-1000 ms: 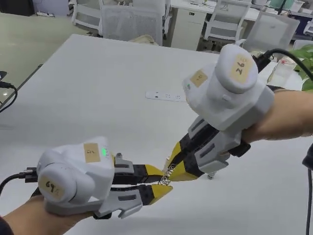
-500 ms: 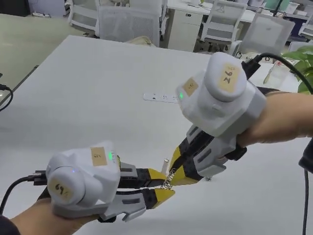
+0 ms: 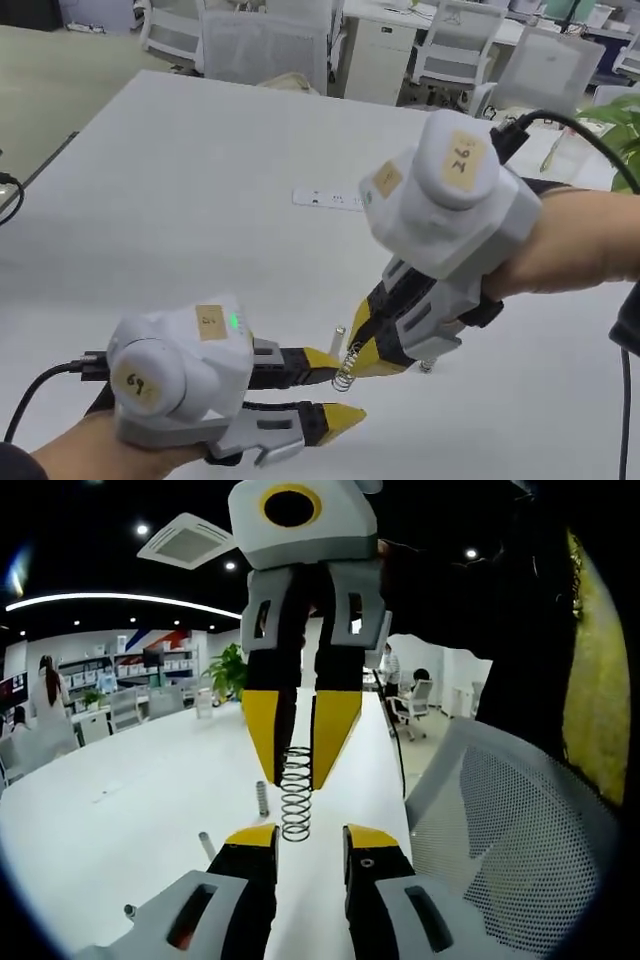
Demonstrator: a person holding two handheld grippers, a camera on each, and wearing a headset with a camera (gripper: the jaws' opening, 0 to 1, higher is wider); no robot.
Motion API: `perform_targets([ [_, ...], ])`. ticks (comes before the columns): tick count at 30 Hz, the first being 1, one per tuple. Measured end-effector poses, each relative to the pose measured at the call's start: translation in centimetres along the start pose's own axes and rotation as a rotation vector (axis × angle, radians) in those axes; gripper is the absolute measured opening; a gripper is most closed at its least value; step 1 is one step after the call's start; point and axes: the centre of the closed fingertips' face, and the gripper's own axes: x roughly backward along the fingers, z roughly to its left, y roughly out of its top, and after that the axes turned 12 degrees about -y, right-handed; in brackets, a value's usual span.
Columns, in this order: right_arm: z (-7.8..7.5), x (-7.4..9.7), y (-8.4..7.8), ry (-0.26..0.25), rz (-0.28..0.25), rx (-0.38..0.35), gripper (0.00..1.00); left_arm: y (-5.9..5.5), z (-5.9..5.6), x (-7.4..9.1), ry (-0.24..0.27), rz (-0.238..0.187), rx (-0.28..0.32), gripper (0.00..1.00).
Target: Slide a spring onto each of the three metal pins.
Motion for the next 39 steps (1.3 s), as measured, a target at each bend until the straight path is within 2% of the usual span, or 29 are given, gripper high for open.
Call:
perform_targets([
  [5, -0.4, -0.1, -0.5, -0.009, 0.013, -0.007, 0.08, -0.4, 0.3, 0.3, 0.005, -0.006, 0.017, 0.29],
  [13, -1.2, -0.1, -0.6, -0.023, 0.014, -0.018, 0.08, -1.8, 0.3, 0.9, 0.004, 0.005, 0.037, 0.53],
  [22, -2.5, -0.5, -1.0, -0.045, 0.022, -0.032, 0.08, -3.7, 0.2, 1.7, 0.027, 0.046, 0.035, 0.67],
  [25, -3.1, -0.7, -1.2, -0.051, 0.030, -0.040, 0.08, -4.4, 0.1, 1.8, 0.037, 0.061, 0.055, 0.73],
  [30, -3.9, -1.0, -1.2, -0.059, 0.034, -0.049, 0.08, -4.7, 0.0, 2.2, 0.046, 0.045, 0.071, 0.78],
  [33, -5.1, -1.2, -1.4, -0.091, 0.044, -0.050, 0.08, -4.9, -0.2, 2.5, 0.049, 0.046, 0.070, 0.79],
  [39, -6.7, -2.0, -1.9, -0.109, 0.068, -0.062, 0.08, -5.1, -0.5, 3.1, 0.055, 0.033, 0.077, 0.83],
])
